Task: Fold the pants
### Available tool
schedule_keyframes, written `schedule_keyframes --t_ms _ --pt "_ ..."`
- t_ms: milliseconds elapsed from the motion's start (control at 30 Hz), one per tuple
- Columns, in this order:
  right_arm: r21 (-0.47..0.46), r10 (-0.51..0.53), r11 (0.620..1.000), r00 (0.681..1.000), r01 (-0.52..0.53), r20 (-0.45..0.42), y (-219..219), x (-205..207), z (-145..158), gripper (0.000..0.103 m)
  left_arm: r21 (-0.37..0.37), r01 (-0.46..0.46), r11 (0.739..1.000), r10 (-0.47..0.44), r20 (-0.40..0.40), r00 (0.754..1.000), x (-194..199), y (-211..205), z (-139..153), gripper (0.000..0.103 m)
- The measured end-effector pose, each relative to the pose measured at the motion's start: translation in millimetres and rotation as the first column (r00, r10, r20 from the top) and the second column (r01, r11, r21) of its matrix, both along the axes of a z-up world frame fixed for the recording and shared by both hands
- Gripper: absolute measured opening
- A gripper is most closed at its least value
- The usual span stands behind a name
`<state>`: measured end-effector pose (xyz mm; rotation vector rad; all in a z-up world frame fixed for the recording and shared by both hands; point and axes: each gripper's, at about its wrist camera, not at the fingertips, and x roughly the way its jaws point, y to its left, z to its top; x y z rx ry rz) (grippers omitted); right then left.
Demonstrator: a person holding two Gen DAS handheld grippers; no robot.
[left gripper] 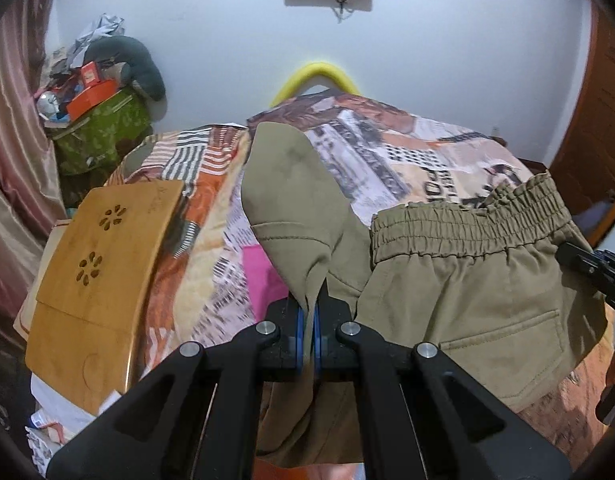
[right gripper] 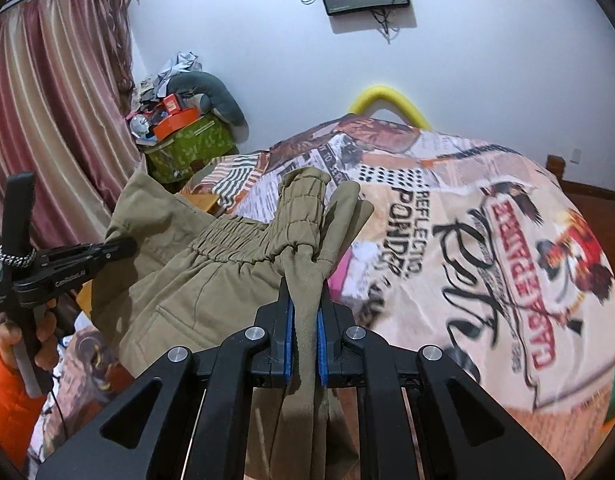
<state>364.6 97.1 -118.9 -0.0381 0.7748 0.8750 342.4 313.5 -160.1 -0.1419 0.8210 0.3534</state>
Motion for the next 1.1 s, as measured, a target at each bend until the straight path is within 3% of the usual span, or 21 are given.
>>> schedule_keyframes --t_ms 233,400,667,767,833,900,1100 --pt "-0.021 0.008 1.0 1.0 -0.009 -0.016 39.8 29.9 -21.3 0.008 -0.018 -0.052 0.999 0.051 -0.044 0.998 34.1 40.3 -36.7 0.003" --pt "-0.07 0.007 0.997 0.999 -0.009 -0.033 60.0 40.3 -48.1 0.008 -0.06 -0.078 0.995 0.071 -0.117 0.991 54.3 61.4 -75.2 0.003" --pt "-0.183 -0.004 0.983 0.999 -0.004 -0.047 55.3 40.7 -79.4 0.012 -0.051 -0.103 0.993 0.088 -0.235 0.968 53.7 75.7 -126.2 0.011" --pt "-0.241 -0.002 0.971 1.0 -0.005 -0.028 52.5 37.1 -80.3 0.02 -0.055 -0.128 0.99 0.11 -0.257 0.96 49.4 79.4 -130.6 0.011" --pt "-0.273 -0.008 0.962 0.999 -0.001 -0.032 48.2 34.9 -80.3 0.035 -0.05 -0.129 0.99 0.111 -0.264 0.958 42.7 79.3 -130.4 0.013" --pt "-0.287 -0.013 0.958 1.0 0.006 -0.022 41.5 29.3 -77.4 0.043 -0.044 -0.123 0.991 0.106 -0.279 0.954 36.2 77.8 -128.3 0.015" --pt "-0.291 0.004 0.957 1.0 -0.008 -0.014 24.9 14.0 -61.1 0.045 -0.041 -0.113 0.993 0.096 -0.287 0.953 13.4 69.2 -106.4 0.016"
